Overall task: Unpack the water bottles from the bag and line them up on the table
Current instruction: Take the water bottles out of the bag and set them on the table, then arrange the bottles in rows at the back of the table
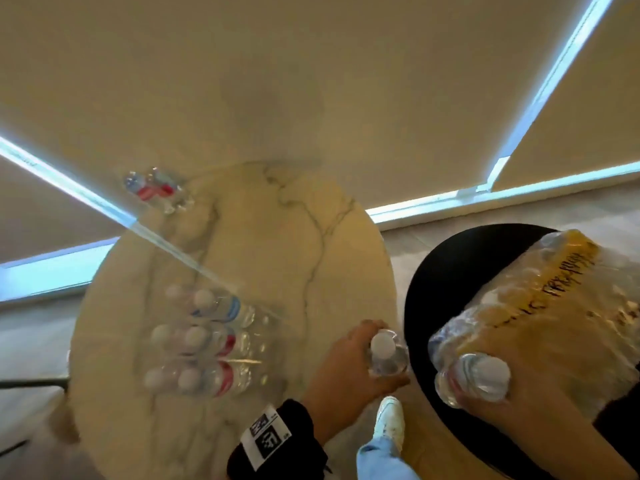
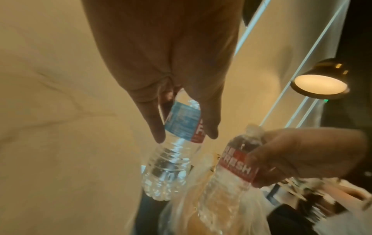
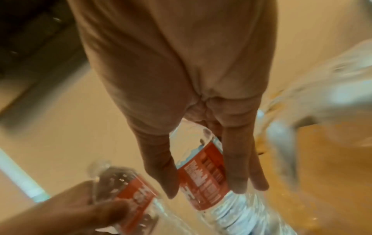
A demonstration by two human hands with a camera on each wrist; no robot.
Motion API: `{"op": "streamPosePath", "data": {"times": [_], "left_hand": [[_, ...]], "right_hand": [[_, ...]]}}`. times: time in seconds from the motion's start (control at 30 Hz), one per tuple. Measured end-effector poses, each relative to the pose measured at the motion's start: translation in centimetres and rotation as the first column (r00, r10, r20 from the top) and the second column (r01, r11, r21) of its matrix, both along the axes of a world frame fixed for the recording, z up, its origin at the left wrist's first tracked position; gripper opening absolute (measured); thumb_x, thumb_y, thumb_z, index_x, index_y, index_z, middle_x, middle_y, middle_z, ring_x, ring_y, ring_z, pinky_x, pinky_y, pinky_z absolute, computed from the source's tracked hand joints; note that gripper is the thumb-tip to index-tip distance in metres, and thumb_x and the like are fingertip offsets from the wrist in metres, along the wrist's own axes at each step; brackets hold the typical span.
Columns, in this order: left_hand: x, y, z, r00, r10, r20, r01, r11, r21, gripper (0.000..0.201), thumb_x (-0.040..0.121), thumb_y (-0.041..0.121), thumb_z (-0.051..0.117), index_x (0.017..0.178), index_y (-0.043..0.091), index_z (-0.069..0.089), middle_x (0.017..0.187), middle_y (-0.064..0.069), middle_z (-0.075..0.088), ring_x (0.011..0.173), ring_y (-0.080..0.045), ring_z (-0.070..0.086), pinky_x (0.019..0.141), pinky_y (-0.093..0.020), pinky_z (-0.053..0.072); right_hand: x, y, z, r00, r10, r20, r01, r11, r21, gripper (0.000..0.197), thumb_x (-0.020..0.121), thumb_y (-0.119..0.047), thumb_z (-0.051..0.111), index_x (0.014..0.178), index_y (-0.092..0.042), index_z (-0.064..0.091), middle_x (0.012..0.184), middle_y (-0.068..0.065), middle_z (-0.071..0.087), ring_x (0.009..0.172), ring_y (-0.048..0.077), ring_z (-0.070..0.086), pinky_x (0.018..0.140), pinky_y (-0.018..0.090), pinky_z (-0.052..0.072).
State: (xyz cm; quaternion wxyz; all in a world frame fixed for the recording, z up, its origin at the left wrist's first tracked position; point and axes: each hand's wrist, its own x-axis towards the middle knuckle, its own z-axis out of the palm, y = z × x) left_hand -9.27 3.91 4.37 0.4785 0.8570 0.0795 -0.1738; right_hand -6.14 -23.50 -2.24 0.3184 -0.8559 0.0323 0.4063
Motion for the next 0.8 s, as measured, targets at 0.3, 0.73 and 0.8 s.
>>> {"op": "streamPosePath", "data": {"times": [0.3,0.73,0.8], "left_hand": [[-9.9,12.5,-1.9,0.882,0.472,-0.005,-0.463,0.868,0.180,0.050,0.076,0.022,0.095,0.109,0.039,0.062,0.103,0.016,0.071,0.096,0.002,0.068,0.078,-0.008,0.050],[-11.0,18.6,1.5,0.988,0.148,-0.035,-0.136,0.960,0.243,0.091,0.099,0.042,0.071,0.167,0.028,0.014,0.168,0.002,0.036,0.152,-0.022,0.043,0.124,-0.036,0.043],[-11.5,18.3,3.6,0.994,0.090,-0.064,-0.067,0.953,0.294,0.090,0.100,0.048,0.067,0.168,0.028,0.012,0.169,0.005,0.036,0.149,-0.025,0.048,0.119,-0.039,0.048]], "right_hand": [[-3.8,22.1,3.3,0.959,0.110,0.262,-0.190,0.934,0.303,0.057,0.064,-0.051,0.080,0.112,-0.035,0.054,0.104,-0.009,0.065,0.095,0.008,0.064,0.085,0.036,0.054],[-4.7,29.2,6.4,0.949,0.197,0.245,-0.232,0.964,0.126,0.084,0.055,-0.057,0.085,0.126,-0.037,0.046,0.122,-0.006,0.057,0.105,0.008,0.060,0.095,0.038,0.053],[-4.3,28.1,8.5,0.950,0.231,0.211,-0.259,0.959,0.112,0.098,0.045,-0.064,0.085,0.131,-0.041,0.042,0.127,-0.006,0.053,0.110,0.011,0.058,0.098,0.037,0.051]]}}
